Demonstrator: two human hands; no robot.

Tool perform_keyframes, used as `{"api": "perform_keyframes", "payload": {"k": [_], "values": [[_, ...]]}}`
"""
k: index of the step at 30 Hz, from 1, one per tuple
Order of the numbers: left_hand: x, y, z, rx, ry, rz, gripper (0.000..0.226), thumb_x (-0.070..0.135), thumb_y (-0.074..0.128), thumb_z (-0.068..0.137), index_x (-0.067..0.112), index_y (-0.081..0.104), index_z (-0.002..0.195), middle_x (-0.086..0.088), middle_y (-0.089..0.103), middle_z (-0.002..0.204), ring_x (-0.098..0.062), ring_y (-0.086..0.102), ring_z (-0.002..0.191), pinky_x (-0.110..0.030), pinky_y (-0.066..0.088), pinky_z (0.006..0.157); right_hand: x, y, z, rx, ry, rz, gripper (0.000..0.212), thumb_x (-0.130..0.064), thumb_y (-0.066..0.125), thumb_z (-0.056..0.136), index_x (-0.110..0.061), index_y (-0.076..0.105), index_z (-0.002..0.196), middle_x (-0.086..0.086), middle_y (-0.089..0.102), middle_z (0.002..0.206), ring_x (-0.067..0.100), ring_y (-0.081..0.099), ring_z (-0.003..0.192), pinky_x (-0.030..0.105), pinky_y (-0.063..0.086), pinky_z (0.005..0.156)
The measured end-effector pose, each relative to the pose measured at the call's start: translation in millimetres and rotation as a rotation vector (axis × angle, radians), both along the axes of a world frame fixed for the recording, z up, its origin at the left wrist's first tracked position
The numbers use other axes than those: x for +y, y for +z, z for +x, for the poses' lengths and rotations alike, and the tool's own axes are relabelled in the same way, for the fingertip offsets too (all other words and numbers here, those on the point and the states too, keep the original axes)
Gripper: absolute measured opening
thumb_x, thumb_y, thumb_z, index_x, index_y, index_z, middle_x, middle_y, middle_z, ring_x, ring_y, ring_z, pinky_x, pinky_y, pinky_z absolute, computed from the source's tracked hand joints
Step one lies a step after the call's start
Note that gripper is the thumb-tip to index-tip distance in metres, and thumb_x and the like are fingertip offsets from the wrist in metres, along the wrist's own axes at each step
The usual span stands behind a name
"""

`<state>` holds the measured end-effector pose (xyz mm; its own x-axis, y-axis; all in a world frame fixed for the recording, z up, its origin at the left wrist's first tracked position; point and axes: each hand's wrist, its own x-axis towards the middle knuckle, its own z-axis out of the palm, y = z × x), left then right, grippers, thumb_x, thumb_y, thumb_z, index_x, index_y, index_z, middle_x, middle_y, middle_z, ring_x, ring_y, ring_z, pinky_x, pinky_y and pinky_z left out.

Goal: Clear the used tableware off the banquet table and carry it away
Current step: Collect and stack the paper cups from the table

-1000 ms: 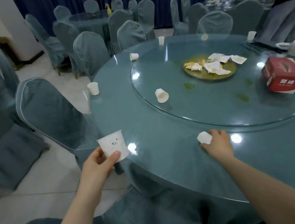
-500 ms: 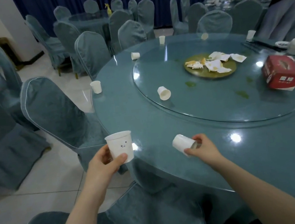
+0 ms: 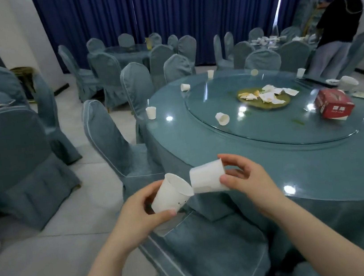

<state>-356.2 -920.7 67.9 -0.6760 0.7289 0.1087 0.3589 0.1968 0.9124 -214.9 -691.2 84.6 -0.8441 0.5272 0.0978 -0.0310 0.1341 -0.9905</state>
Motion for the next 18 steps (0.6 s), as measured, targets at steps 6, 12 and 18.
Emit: {"api": "perform_keyframes", "payload": {"k": [6, 12, 18], "values": [[-80, 6, -1, 0.103, -0.003, -0.098, 0.056, 0.053, 0.076, 0.058, 0.061, 0.055, 0.11, 0.007, 0.056, 0.108, 0.003, 0.053, 0.098, -0.016, 0.044, 0.085, -93, 7, -27, -0.072, 0.21, 0.093, 0.049, -0.013, 0.08, 0.071, -0.036, 0.064, 0.111, -0.015, 0.069, 0.109, 0.003, 0.064, 0.099, 0.021, 0.053, 0.081], [-126, 2, -31, 0.075, 0.07, -0.03, 0.058, 0.027, 0.082, 0.068, 0.046, 0.059, 0.116, 0.004, 0.059, 0.109, 0.006, 0.054, 0.097, -0.006, 0.042, 0.077, -148, -3, -85, -0.125, 0.449, -0.039, 0.05, -0.009, 0.075, 0.075, -0.024, 0.061, 0.12, -0.001, 0.066, 0.12, 0.016, 0.065, 0.108, 0.04, 0.054, 0.091], [-141, -10, -98, 0.092, 0.165, -0.03, 0.059, 0.019, 0.083, 0.068, 0.054, 0.056, 0.108, 0.01, 0.058, 0.106, 0.002, 0.055, 0.099, -0.013, 0.044, 0.083, -169, -17, -172, -0.138, 0.417, -0.005, 0.038, -0.015, 0.075, 0.077, -0.029, 0.065, 0.111, -0.004, 0.069, 0.113, 0.012, 0.069, 0.095, 0.024, 0.055, 0.081]]}}
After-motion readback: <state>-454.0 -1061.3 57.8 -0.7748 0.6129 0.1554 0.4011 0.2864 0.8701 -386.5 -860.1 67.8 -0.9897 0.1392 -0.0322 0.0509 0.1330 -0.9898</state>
